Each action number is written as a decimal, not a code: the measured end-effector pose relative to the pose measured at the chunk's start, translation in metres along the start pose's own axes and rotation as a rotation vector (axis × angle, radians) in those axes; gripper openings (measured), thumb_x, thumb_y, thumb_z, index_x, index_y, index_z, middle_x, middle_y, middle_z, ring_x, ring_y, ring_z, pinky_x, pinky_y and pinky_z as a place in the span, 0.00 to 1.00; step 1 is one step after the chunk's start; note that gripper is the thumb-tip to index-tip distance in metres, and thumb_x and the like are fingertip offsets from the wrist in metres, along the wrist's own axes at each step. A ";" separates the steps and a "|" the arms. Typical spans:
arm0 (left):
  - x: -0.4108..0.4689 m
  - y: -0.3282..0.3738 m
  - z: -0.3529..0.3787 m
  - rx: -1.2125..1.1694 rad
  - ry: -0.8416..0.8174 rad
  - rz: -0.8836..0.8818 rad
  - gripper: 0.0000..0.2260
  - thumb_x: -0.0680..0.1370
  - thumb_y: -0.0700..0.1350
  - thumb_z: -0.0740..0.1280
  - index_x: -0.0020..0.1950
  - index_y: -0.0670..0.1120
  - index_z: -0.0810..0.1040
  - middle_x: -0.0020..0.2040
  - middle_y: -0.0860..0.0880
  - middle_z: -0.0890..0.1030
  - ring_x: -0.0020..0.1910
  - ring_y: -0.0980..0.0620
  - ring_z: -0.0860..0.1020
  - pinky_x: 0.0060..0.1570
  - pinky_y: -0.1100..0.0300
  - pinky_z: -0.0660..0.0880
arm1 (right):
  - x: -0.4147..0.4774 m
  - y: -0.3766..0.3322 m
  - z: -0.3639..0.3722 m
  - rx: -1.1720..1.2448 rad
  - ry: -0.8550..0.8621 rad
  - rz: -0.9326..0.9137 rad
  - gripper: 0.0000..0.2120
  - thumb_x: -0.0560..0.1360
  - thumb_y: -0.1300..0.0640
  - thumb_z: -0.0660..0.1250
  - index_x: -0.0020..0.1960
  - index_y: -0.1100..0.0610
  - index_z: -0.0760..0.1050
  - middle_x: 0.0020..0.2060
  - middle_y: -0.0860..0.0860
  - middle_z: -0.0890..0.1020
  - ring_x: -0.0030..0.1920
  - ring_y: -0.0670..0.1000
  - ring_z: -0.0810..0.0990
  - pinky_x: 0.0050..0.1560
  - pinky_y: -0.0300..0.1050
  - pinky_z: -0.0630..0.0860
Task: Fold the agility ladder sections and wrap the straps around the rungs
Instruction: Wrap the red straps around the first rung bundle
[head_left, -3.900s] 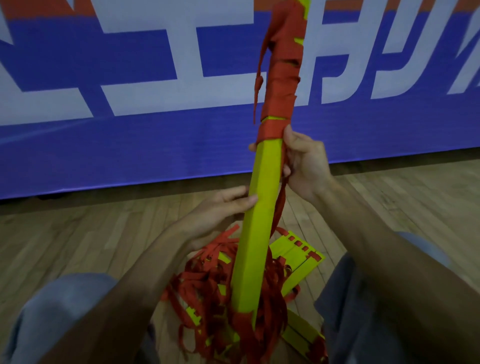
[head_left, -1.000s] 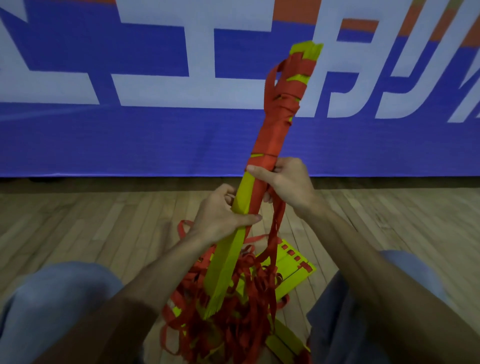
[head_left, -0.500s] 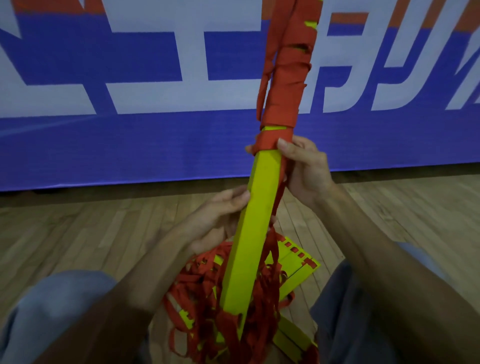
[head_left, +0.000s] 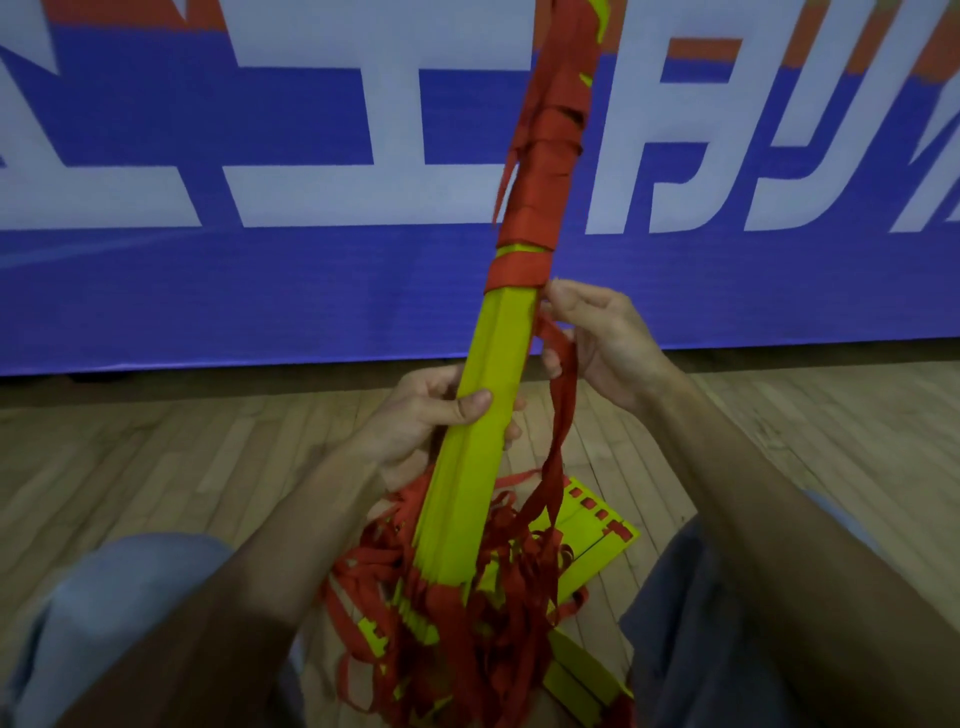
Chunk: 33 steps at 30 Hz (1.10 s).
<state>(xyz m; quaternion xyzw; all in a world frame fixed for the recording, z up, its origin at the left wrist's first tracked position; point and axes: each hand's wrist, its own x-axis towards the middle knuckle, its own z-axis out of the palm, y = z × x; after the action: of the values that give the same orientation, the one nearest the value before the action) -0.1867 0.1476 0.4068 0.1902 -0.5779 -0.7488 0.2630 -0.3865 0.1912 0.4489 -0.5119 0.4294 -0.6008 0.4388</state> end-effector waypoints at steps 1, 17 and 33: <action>0.001 -0.001 0.000 0.032 0.064 0.002 0.20 0.67 0.44 0.77 0.56 0.38 0.79 0.48 0.41 0.84 0.43 0.44 0.83 0.41 0.51 0.81 | -0.001 0.001 0.001 -0.033 -0.008 -0.004 0.18 0.73 0.48 0.66 0.52 0.61 0.78 0.42 0.62 0.81 0.24 0.51 0.77 0.26 0.42 0.75; 0.013 -0.019 0.002 0.585 0.504 0.059 0.28 0.63 0.42 0.82 0.60 0.48 0.76 0.52 0.49 0.82 0.44 0.56 0.82 0.31 0.67 0.76 | -0.001 0.019 0.024 -0.389 0.217 0.088 0.15 0.76 0.47 0.69 0.41 0.59 0.80 0.35 0.66 0.83 0.24 0.57 0.81 0.24 0.45 0.77; -0.002 0.001 0.006 0.021 -0.120 -0.123 0.26 0.70 0.51 0.76 0.64 0.41 0.77 0.57 0.40 0.82 0.54 0.43 0.81 0.59 0.45 0.76 | -0.004 0.003 0.001 0.209 -0.054 -0.158 0.22 0.75 0.49 0.63 0.54 0.69 0.75 0.48 0.61 0.85 0.17 0.46 0.69 0.21 0.40 0.62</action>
<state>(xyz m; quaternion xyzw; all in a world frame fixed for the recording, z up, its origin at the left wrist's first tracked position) -0.1881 0.1533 0.4094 0.1828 -0.5876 -0.7675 0.1796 -0.3845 0.1945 0.4453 -0.5115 0.3109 -0.6610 0.4525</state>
